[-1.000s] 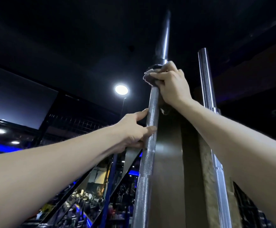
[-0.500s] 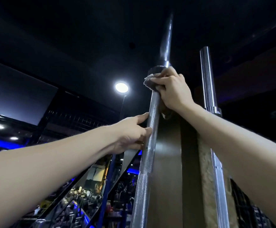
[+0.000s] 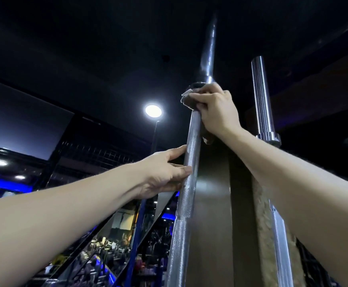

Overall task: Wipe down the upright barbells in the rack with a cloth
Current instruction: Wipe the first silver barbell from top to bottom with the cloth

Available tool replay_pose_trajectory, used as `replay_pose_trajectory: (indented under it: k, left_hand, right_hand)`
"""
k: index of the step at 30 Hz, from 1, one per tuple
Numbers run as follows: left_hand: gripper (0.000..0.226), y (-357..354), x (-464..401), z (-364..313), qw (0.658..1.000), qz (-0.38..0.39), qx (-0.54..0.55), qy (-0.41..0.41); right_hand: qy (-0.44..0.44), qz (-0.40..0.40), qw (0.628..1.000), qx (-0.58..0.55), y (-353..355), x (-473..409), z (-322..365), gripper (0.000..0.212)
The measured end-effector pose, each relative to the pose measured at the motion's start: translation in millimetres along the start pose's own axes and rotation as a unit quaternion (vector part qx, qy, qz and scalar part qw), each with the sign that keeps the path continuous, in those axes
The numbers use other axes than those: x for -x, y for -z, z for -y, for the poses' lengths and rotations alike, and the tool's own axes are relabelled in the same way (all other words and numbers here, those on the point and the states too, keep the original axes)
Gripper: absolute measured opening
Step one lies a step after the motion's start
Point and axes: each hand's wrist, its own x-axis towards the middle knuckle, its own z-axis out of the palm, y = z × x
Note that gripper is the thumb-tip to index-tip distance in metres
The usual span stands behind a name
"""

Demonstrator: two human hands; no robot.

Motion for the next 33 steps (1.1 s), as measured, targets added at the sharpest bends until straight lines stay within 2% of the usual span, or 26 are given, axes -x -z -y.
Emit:
replay_pose_trajectory:
  k: [2,5,8,11,15,17,22,25,27,30,33]
  left_hand:
    - [0.059,-0.8,0.2,0.5,1.0,-0.004,0.004,0.001]
    - [0.057,-1.9,0.1,0.9,1.0,0.002,0.009,0.007]
    - [0.059,-2.0,1.1,1.1,1.0,0.009,0.006,0.012]
    - [0.062,-3.8,1.8,1.1,1.0,-0.01,0.01,0.013]
    - [0.064,-5.1,2.6,1.3,1.0,-0.011,-0.005,0.011]
    - [0.064,-4.4,2.5,1.3,1.0,-0.012,-0.008,0.009]
    - [0.063,-3.7,1.5,3.1,1.0,-0.002,-0.01,0.007]
    - [0.062,-5.8,1.2,3.5,1.0,-0.009,-0.016,0.005]
    - [0.065,-6.1,0.7,3.2,1.0,-0.014,-0.014,0.01]
    - [0.066,-4.1,0.5,3.4,1.0,-0.013,-0.018,0.012]
    - [0.066,-1.9,0.4,4.5,1.0,-0.015,-0.016,0.01]
  right_hand:
    - [-0.018,-0.009,1.0,0.002,-5.1,8.2,6.6,0.033]
    - [0.033,-0.023,0.999,-0.003,-5.0,52.3,16.6,0.033]
    - [0.066,-0.004,0.998,-0.001,-3.4,87.0,21.9,0.037]
    - [0.071,0.022,0.997,0.002,-5.5,59.8,13.7,0.029]
    - [-0.001,0.014,1.0,0.019,-12.6,0.0,0.7,0.038]
    - [-0.01,0.014,1.0,0.025,-12.2,5.0,6.7,0.038]
    - [0.082,-0.008,0.997,0.011,-2.9,99.6,27.1,0.037]
    - [0.096,0.011,0.995,-0.014,2.2,96.3,19.8,0.039]
    - [0.085,0.004,0.996,-0.007,-1.5,63.6,10.0,0.032]
    - [0.019,-0.009,1.0,-0.018,-12.9,9.0,-5.9,0.035]
    - [-0.009,-0.01,0.999,-0.037,-16.2,8.1,-3.1,0.036]
